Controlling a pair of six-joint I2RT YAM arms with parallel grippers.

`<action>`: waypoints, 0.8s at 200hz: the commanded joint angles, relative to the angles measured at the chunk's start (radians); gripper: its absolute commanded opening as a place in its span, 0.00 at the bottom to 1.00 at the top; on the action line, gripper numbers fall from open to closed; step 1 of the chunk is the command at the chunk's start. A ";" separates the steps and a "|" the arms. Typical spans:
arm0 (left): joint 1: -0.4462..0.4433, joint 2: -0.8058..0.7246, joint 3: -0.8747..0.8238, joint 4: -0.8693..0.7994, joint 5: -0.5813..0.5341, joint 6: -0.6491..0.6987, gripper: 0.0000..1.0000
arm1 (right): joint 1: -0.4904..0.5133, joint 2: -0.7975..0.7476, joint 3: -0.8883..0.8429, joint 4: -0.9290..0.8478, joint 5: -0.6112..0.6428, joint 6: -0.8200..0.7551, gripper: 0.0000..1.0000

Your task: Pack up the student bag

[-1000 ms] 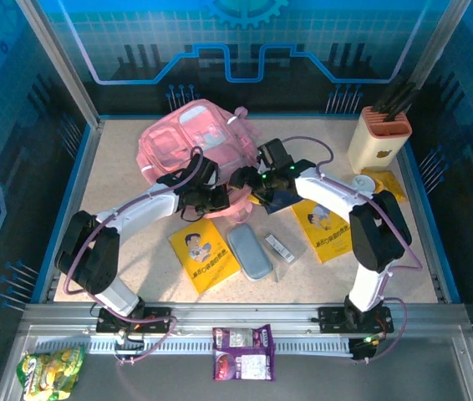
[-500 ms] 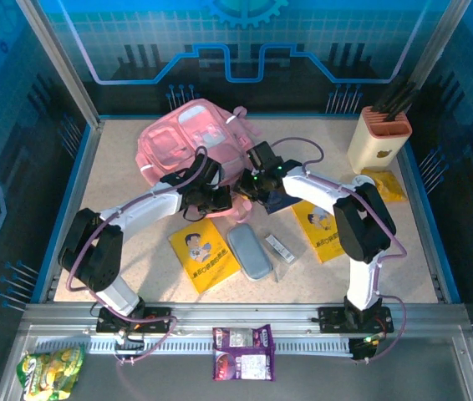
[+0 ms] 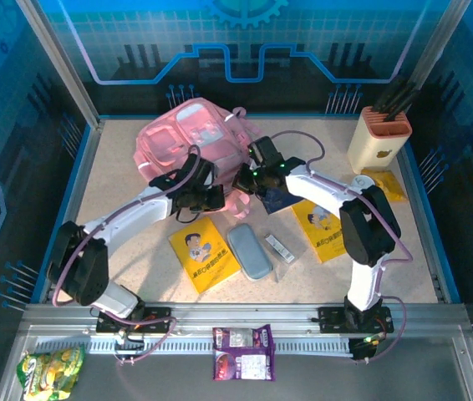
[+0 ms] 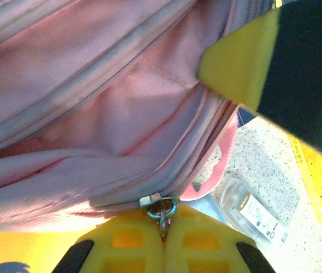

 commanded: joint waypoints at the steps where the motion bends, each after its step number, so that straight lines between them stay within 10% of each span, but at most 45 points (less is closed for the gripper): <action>1: 0.041 -0.077 -0.042 -0.123 -0.019 0.008 0.00 | -0.073 -0.011 0.079 0.009 0.084 -0.088 0.00; 160: 0.374 -0.072 -0.167 -0.022 -0.155 0.015 0.00 | -0.163 -0.027 0.134 -0.055 -0.027 -0.224 0.00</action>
